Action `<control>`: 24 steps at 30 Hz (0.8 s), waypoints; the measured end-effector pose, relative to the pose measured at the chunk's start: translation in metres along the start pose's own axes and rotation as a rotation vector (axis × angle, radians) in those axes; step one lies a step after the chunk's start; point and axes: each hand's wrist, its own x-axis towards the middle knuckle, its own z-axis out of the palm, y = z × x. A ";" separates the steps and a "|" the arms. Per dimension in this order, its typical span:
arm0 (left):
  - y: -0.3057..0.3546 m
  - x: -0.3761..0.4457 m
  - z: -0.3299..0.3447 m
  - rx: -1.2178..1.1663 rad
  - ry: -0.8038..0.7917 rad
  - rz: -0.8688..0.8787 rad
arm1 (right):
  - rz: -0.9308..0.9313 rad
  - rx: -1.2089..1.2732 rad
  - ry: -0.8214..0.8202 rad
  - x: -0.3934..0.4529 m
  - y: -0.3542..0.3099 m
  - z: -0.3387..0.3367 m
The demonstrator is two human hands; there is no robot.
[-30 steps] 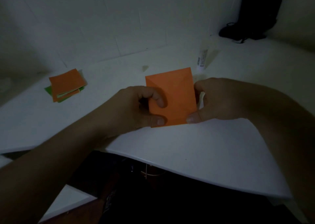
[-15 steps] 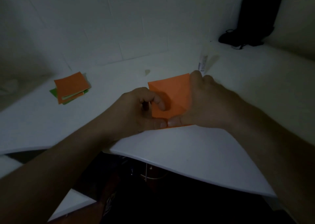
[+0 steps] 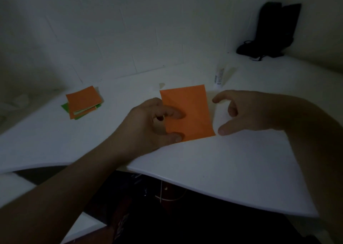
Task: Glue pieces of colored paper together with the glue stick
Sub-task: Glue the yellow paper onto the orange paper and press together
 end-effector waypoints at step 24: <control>0.012 0.008 0.013 0.006 0.423 0.116 | -0.257 1.056 0.201 0.019 -0.010 0.016</control>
